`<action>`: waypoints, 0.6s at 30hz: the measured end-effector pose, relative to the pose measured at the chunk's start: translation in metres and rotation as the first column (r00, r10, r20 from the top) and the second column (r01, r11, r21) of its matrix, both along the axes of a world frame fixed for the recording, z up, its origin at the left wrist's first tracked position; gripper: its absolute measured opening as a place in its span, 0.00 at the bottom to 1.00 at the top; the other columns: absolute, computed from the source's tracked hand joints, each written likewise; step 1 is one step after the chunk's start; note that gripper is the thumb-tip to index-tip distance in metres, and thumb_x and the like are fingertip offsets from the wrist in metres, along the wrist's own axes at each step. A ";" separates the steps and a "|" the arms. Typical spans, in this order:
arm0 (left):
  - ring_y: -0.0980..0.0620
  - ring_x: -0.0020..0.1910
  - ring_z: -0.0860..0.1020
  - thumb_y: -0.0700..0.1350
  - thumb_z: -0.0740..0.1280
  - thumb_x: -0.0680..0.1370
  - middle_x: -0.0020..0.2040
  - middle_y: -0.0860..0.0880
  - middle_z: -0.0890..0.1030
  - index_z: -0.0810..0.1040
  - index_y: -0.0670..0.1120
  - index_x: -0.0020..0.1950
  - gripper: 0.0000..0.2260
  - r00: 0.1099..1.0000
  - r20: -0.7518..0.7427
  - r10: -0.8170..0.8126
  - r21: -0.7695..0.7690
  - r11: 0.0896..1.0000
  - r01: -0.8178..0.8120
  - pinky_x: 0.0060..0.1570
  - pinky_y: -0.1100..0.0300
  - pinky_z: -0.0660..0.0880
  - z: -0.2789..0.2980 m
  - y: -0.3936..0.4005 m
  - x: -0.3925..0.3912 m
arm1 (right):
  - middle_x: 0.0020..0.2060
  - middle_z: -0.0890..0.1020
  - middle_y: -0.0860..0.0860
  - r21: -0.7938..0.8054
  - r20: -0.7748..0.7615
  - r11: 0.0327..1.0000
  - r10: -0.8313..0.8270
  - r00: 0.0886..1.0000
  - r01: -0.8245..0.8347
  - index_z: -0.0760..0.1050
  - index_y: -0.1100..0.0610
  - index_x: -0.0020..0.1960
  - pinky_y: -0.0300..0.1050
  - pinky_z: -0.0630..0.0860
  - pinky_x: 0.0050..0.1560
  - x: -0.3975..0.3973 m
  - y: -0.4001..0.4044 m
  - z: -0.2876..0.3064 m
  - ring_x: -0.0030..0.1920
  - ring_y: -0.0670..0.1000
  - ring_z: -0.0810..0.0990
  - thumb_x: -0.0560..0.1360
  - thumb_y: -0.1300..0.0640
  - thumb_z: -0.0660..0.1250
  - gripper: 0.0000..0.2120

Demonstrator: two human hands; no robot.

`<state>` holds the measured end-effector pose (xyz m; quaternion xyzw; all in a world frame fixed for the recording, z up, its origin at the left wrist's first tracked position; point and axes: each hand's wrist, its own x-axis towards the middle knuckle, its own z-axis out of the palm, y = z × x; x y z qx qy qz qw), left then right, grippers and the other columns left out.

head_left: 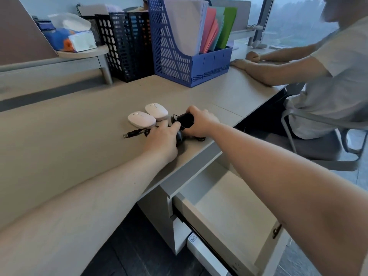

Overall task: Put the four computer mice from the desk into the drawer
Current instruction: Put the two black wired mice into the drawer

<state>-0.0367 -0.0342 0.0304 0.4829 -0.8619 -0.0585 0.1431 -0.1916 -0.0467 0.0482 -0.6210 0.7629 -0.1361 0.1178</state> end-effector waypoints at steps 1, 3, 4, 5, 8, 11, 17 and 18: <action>0.35 0.57 0.72 0.36 0.63 0.72 0.61 0.41 0.71 0.69 0.47 0.64 0.21 1.000 0.003 -0.002 0.000 1.000 0.002 0.49 0.46 0.72 0.000 0.005 -0.002 | 0.57 0.75 0.57 -0.001 0.002 1.000 0.001 1.000 -0.001 0.64 0.50 0.68 0.51 0.78 0.51 -0.003 0.006 0.001 0.53 0.59 0.77 0.67 0.43 0.70 0.32; 0.36 0.57 0.72 0.36 0.63 0.72 0.61 0.42 0.71 0.69 0.48 0.64 0.21 1.000 0.004 -0.001 0.011 1.000 0.001 0.49 0.47 0.73 0.001 0.017 -0.008 | 0.57 0.75 0.58 -0.021 0.021 1.000 -0.015 1.000 0.016 0.64 0.50 0.67 0.51 0.78 0.54 -0.011 0.021 0.000 0.53 0.60 0.77 0.67 0.44 0.71 0.32; 0.37 0.57 0.72 0.36 0.64 0.72 0.60 0.43 0.71 0.68 0.48 0.64 0.21 1.000 0.004 0.002 0.018 1.000 -0.002 0.47 0.48 0.73 0.003 0.024 -0.012 | 0.57 0.75 0.58 -0.037 0.030 0.999 -0.027 0.999 0.028 0.65 0.49 0.67 0.51 0.78 0.55 -0.015 0.031 -0.001 0.53 0.60 0.77 0.67 0.43 0.71 0.32; 0.37 0.55 0.73 0.36 0.64 0.72 0.58 0.43 0.71 0.68 0.48 0.63 0.21 1.000 0.007 0.005 0.022 1.000 -0.006 0.44 0.49 0.71 0.004 0.032 -0.016 | 0.57 0.75 0.58 -0.050 0.042 0.998 -0.040 0.998 0.042 0.65 0.49 0.67 0.52 0.78 0.55 -0.020 0.041 -0.003 0.54 0.61 0.77 0.66 0.43 0.71 0.33; 0.37 0.52 0.74 0.35 0.63 0.71 0.54 0.44 0.70 0.68 0.48 0.58 0.18 1.000 0.018 -0.004 0.015 1.000 0.003 0.39 0.51 0.68 0.011 0.062 -0.032 | 0.56 0.75 0.58 -0.089 0.153 0.994 -0.057 0.987 0.071 0.66 0.48 0.66 0.54 0.78 0.55 -0.036 0.078 -0.011 0.54 0.60 0.77 0.65 0.45 0.73 0.33; 0.37 0.52 0.74 0.36 0.64 0.71 0.53 0.43 0.70 0.68 0.47 0.57 0.17 0.998 0.021 -0.054 -0.001 0.999 0.054 0.38 0.51 0.66 0.014 0.099 -0.050 | 0.55 0.78 0.57 -0.137 0.260 0.984 -0.077 0.963 0.116 0.67 0.49 0.65 0.49 0.76 0.51 -0.056 0.117 -0.021 0.54 0.58 0.79 0.65 0.50 0.74 0.31; 0.36 0.55 0.72 0.37 0.65 0.74 0.59 0.41 0.70 0.66 0.46 0.63 0.19 0.987 0.057 -0.150 0.021 0.989 0.149 0.40 0.50 0.67 0.002 0.153 -0.086 | 0.52 0.77 0.53 0.006 0.260 0.987 -0.155 0.953 0.159 0.68 0.55 0.65 0.46 0.71 0.51 -0.092 0.175 -0.046 0.54 0.56 0.77 0.70 0.53 0.73 0.27; 0.37 0.55 0.72 0.37 0.65 0.75 0.59 0.41 0.70 0.66 0.47 0.63 0.19 0.986 0.068 -0.154 0.034 0.988 0.151 0.40 0.51 0.67 -0.004 0.158 -0.091 | 0.53 0.77 0.53 0.031 0.263 0.986 -0.169 0.950 0.166 0.68 0.55 0.65 0.46 0.72 0.50 -0.097 0.180 -0.052 0.51 0.55 0.77 0.69 0.52 0.73 0.27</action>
